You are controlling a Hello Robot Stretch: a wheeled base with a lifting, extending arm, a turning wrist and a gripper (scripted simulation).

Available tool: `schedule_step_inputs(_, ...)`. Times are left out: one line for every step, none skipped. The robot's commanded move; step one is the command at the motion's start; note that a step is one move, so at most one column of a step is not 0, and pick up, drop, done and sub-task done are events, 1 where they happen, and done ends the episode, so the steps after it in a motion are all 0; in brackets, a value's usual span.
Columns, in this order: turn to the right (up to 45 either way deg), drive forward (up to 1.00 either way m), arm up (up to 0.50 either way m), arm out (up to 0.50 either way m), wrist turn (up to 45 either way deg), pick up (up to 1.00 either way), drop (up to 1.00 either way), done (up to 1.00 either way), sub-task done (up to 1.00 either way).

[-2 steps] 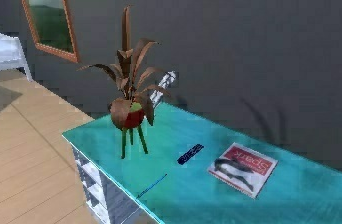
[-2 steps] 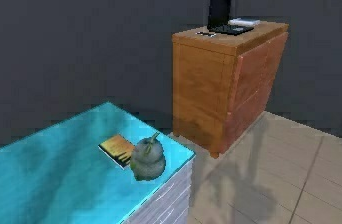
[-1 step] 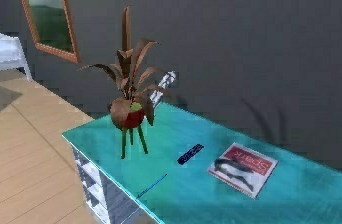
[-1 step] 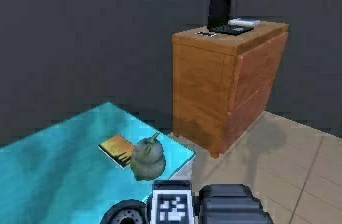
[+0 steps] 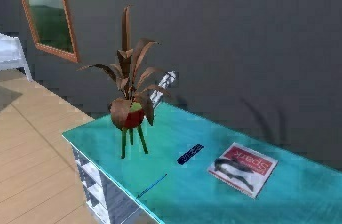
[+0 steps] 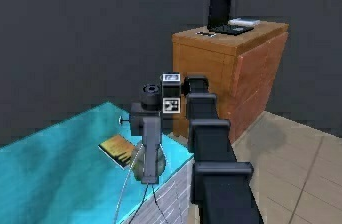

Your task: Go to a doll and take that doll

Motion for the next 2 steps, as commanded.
schedule_step_inputs(0.0,0.00,0.00,0.00,45.0,0.00,0.00,0.00,0.00)
schedule_step_inputs(0.0,0.00,0.00,0.00,45.0,0.00,0.00,0.00,0.00)
